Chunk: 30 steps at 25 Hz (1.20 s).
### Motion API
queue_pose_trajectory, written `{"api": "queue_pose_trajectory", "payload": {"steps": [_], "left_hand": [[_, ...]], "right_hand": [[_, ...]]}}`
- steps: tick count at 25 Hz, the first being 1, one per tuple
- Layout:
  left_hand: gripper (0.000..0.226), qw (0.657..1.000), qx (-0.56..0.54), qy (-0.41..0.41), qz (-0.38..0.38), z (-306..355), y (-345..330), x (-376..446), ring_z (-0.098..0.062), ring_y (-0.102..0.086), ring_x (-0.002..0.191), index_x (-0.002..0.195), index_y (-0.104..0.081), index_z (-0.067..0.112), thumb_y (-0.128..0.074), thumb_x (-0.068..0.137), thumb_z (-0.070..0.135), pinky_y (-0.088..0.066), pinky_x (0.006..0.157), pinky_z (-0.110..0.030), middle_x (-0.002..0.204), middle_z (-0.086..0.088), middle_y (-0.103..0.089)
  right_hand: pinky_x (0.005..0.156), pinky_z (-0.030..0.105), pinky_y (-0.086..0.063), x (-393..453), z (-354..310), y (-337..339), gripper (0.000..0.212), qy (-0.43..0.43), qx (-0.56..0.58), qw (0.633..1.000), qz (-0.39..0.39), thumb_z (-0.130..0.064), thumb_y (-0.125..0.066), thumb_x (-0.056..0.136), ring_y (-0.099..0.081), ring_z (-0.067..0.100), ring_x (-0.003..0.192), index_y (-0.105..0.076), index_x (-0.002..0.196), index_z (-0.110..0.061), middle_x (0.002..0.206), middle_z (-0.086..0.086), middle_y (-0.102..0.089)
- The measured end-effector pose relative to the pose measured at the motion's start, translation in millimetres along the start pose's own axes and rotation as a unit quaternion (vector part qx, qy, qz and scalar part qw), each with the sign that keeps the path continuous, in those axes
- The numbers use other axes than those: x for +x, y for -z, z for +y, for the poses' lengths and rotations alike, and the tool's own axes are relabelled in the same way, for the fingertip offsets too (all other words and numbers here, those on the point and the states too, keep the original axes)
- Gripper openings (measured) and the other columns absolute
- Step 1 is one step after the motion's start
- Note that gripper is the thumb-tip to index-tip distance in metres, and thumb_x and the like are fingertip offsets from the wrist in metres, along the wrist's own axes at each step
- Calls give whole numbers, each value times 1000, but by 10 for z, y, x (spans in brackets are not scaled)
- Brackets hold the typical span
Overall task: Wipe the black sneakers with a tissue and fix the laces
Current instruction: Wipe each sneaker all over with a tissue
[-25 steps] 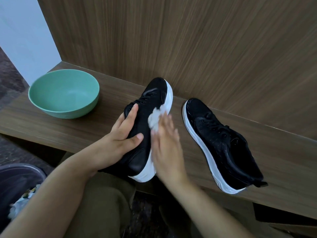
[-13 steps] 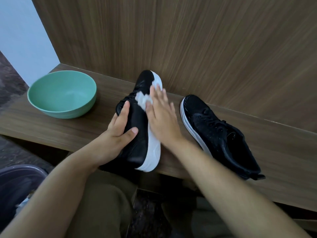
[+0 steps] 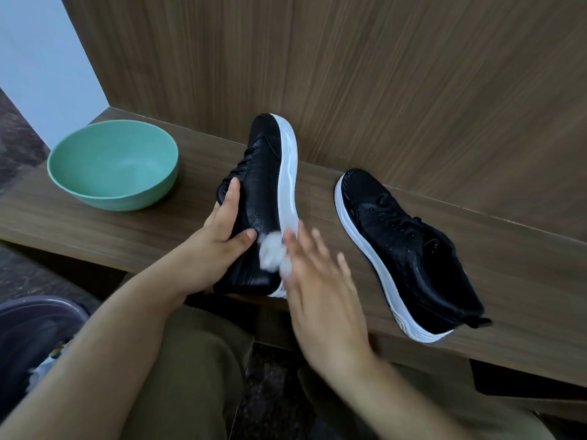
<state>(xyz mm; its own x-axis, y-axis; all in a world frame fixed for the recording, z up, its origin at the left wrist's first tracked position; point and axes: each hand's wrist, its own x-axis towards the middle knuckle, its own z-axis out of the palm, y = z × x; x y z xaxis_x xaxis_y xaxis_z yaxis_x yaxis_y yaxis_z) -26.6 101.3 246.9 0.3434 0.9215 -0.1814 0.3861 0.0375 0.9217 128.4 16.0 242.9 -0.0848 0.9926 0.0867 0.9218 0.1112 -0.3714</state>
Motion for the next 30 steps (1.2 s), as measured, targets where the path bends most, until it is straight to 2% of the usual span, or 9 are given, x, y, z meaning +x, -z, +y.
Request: {"api": "queue_pose_trajectory", "payload": {"steps": [5, 10, 13, 15, 18, 21, 25, 28, 30], "left_hand": [[73, 1000, -8, -14, 10, 62, -76, -19, 9, 4, 132, 147, 6, 32, -44, 96, 16, -3, 106, -14, 155, 14, 3], [75, 999, -32, -5, 12, 74, -112, -10, 5, 2, 137, 147, 7, 35, -46, 96, 23, -4, 114, -23, 155, 14, 1], [101, 999, -12, -16, 35, 83, -179, -2, -2, -3, 140, 147, 9, 31, -65, 79, 46, -10, 115, -29, 156, 8, -3], [124, 998, 1, -23, 63, 97, -209, 2, -7, -12, 140, 147, 8, 28, -79, 61, 50, -17, 115, -31, 155, 6, -10], [128, 997, 12, -22, 79, 153, -220, -4, -10, -20, 139, 147, 3, 31, -86, 56, 35, -23, 112, -32, 154, 7, -16], [127, 992, 92, -45, 71, 235, -251, -15, -12, -21, 140, 148, 1, 30, -87, 55, 36, -24, 113, -33, 155, 6, -17], [132, 984, 169, -61, 2, 354, -248, -63, -13, -20, 140, 147, 4, 34, -87, 52, 38, -22, 112, -30, 155, 7, -16], [133, 964, 247, -72, -68, 396, -109, -75, -11, -23, 139, 144, 9, 44, -88, 53, 35, -24, 109, -26, 154, 11, -17], [134, 942, 308, -73, -112, 415, 26, -101, -10, -29, 136, 138, 16, 53, -88, 54, 34, -28, 106, -25, 153, 12, -19]], "right_hand": [[114, 47, -18, -113, 54, -166, 56, 27, -103, 993, 51, -26, -35, 89, -24, 17, 142, -32, 144, -16, 154, -2, -30], [117, 48, -12, 744, 121, -16, 48, -90, 99, 990, 33, -28, -23, 102, -3, 12, 146, -22, 149, -19, 158, -6, -15], [117, 43, -17, 540, 89, -76, 47, -105, 137, 984, 45, -30, -23, 103, -7, 9, 145, -22, 149, -20, 158, -8, -16], [113, 38, -29, 93, 7, -159, 47, -75, 83, 991, 78, -28, -23, 102, -23, 11, 142, -25, 147, -17, 155, -3, -26], [88, 33, -53, -356, 12, -124, 50, -50, -12, 996, 71, -26, -28, 92, -58, 17, 118, -43, 137, -10, 133, 5, -57], [75, 30, -43, -380, 107, 84, 42, -114, 66, 990, 42, -26, -30, 97, -62, 22, 102, -47, 135, -23, 116, 2, -66], [72, 40, -48, -274, 249, 262, 24, -213, 295, 923, 124, -21, -44, 89, -60, 20, 75, -67, 94, -20, 75, -4, -65], [74, 42, -54, -186, 431, 424, 26, -289, 428, 833, 200, -21, -44, 81, -66, 24, 78, -70, 84, -18, 79, 3, -71], [70, 30, -54, -210, 527, 544, 29, -299, 476, 797, 221, -11, -43, 85, -68, 22, 80, -70, 81, -20, 83, 3, -73]]}}
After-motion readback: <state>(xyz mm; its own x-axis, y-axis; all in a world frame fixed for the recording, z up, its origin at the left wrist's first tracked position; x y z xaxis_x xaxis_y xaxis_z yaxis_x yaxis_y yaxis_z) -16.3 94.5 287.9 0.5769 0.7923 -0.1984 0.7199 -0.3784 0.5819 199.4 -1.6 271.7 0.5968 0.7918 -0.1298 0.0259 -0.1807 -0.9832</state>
